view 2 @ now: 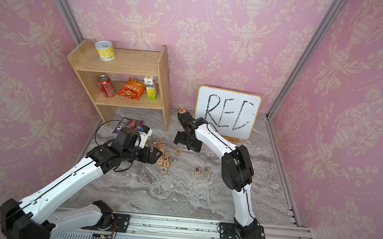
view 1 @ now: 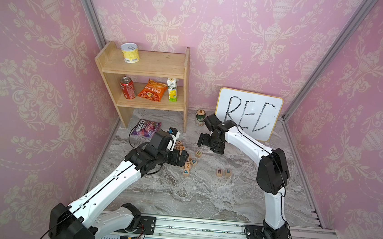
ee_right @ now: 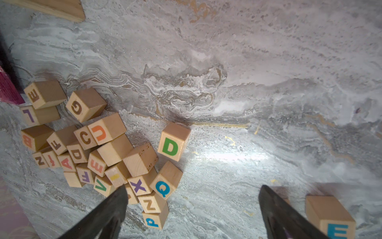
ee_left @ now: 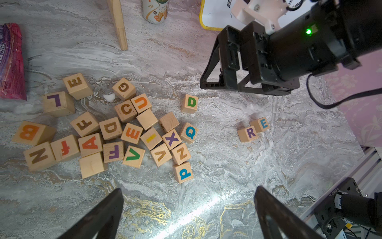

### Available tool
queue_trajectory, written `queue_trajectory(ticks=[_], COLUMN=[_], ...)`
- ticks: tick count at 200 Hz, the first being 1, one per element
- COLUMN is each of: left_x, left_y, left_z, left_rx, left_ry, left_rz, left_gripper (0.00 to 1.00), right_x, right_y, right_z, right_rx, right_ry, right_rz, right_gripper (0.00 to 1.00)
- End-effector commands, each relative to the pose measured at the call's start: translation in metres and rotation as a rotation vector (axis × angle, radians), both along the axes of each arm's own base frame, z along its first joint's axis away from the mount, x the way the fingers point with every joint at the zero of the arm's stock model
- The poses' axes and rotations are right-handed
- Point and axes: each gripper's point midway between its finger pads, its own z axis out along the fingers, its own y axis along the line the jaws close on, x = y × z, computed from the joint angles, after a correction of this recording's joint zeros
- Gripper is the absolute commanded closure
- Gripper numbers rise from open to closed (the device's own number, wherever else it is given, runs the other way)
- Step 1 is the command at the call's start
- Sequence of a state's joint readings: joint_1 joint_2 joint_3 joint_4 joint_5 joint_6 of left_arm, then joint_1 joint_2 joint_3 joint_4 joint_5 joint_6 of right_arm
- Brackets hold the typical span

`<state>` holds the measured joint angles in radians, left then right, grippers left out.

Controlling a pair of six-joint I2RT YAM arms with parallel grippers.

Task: Assemble the uppercase word "red" with letter blocks
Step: Pick up the letter block from the center of the board.

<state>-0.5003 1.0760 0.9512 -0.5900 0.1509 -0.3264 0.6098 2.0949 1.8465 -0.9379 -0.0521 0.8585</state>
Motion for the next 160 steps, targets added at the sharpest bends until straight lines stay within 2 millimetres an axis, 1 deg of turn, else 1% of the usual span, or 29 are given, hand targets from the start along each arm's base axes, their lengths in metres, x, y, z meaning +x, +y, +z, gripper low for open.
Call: queue_trajectory(ticks=[1,61,92,139,160], left_x=[-0.012,-0.026,-0.031,-0.036,-0.038], left_y=[0.009,0.021,0.024,0.029,0.031], left_z=[-0.006,-0.008,-0.009,-0.01,-0.011], left_rx=[0.023,0.021,0.019,0.016,0.015], left_ry=[0.015,0.012,0.015,0.018,0.02], left_rz=[-0.01,0.01,0.017,0.026,0.032], left_gripper=[0.01,0.01,0.01,0.01,0.01], right_x=[-0.004,0.0,0.003,0.013,0.016], right_y=[0.002,0.012,0.017,0.029,0.031], right_z=[-0.007,-0.025,-0.034,-0.047,-0.055], right_rx=[-0.03,-0.075,-0.084,-0.084,-0.097], right_ry=[0.046,0.078,0.088,0.085,0.096], right_rz=[-0.051,-0.081,-0.09,-0.083,-0.082], right_gripper=[0.0,0.0,0.04,0.09,0.11])
